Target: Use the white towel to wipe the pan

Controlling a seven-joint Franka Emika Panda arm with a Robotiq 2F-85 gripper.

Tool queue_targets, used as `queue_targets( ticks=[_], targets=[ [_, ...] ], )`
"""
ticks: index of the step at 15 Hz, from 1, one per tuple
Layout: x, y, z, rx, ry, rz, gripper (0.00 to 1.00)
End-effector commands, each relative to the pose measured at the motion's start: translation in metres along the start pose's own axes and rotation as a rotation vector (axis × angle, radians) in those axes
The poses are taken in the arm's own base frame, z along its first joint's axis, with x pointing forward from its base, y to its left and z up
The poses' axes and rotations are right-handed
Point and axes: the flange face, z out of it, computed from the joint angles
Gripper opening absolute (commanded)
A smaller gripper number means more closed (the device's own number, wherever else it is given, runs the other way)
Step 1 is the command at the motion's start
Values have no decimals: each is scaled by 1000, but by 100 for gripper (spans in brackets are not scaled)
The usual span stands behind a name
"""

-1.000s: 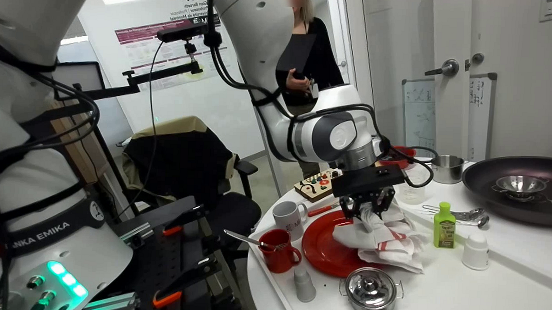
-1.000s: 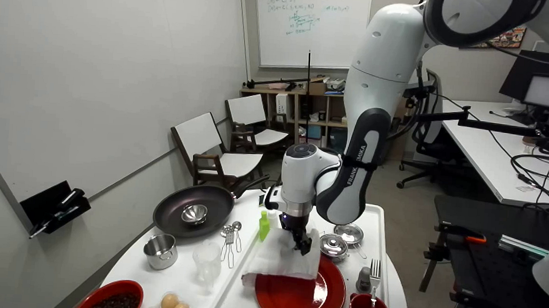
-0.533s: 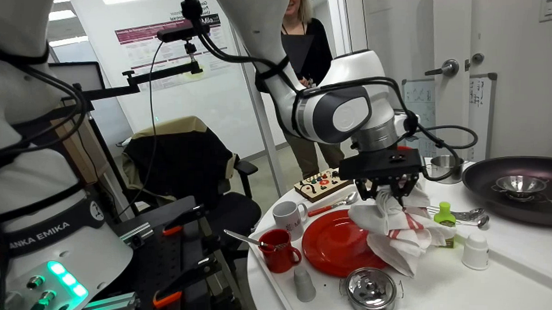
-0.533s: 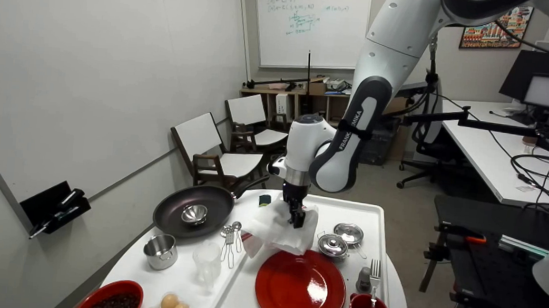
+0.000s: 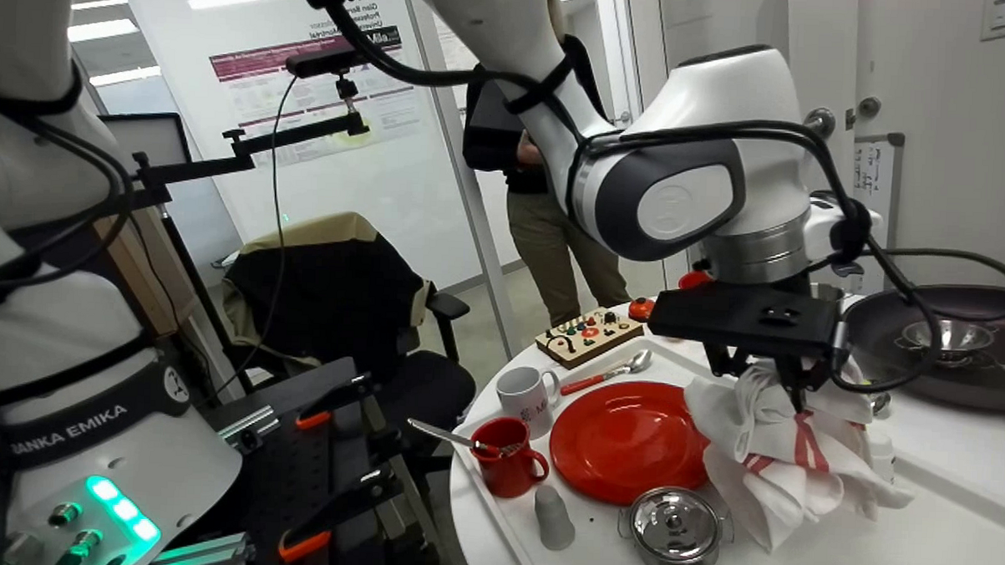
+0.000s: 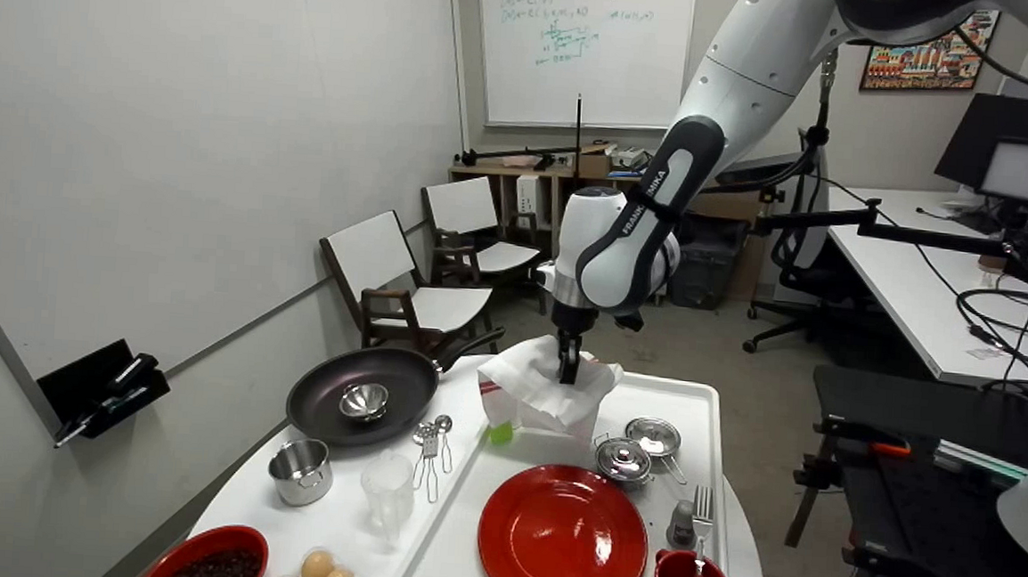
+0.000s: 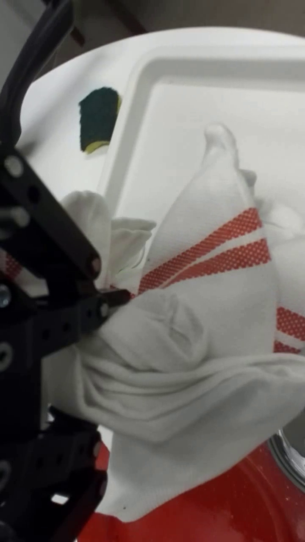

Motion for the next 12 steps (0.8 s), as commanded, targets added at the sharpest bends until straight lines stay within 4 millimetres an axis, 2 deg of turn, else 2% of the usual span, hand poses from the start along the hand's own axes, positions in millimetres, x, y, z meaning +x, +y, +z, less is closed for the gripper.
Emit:
queue_targets(
  ticks=[1, 5, 12],
  targets=[
    [-7, 33, -8, 25, -13, 135, 6],
    [-17, 56, -2, 42, -74, 236, 6],
    [-27, 63, 27, 74, -179, 326, 6]
  ],
)
